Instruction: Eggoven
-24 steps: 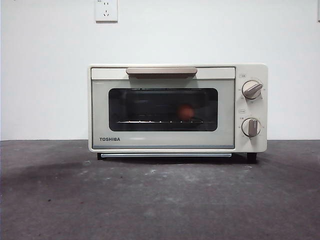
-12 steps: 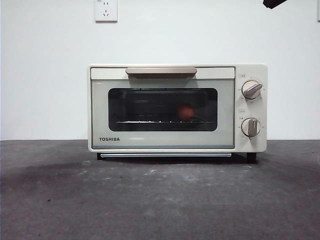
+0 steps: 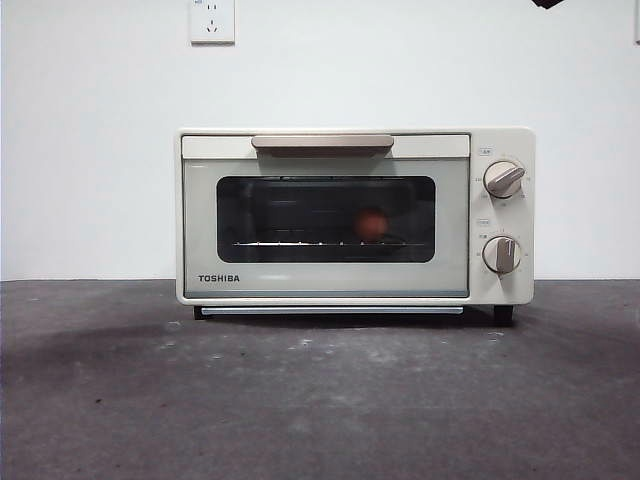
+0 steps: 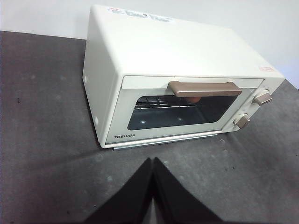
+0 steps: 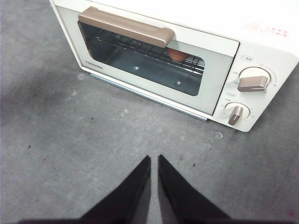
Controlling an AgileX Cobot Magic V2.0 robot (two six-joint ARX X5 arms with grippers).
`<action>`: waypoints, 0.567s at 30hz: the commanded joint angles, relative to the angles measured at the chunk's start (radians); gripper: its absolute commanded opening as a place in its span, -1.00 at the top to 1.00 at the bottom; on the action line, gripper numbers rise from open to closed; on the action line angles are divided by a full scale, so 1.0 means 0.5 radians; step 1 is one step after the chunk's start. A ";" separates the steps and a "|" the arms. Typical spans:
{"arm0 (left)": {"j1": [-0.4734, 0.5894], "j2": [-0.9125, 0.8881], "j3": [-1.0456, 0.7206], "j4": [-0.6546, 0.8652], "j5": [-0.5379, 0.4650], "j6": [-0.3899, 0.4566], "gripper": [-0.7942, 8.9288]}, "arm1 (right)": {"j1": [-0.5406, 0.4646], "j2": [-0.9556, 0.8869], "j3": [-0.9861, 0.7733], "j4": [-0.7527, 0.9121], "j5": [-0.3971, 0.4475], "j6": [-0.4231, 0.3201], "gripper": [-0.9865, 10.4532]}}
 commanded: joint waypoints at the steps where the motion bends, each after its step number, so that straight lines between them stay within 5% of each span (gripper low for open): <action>1: -0.008 0.011 0.031 0.030 -0.005 0.031 0.82 | 0.019 0.012 0.027 0.019 0.009 -0.001 0.82; 6: 0.163 -0.093 0.002 0.061 -0.024 0.356 0.82 | 0.019 0.012 0.027 0.019 0.009 -0.001 0.82; 17: 0.589 -0.771 -0.762 0.658 -0.643 0.468 0.82 | 0.019 0.012 0.027 0.019 0.009 -0.001 0.82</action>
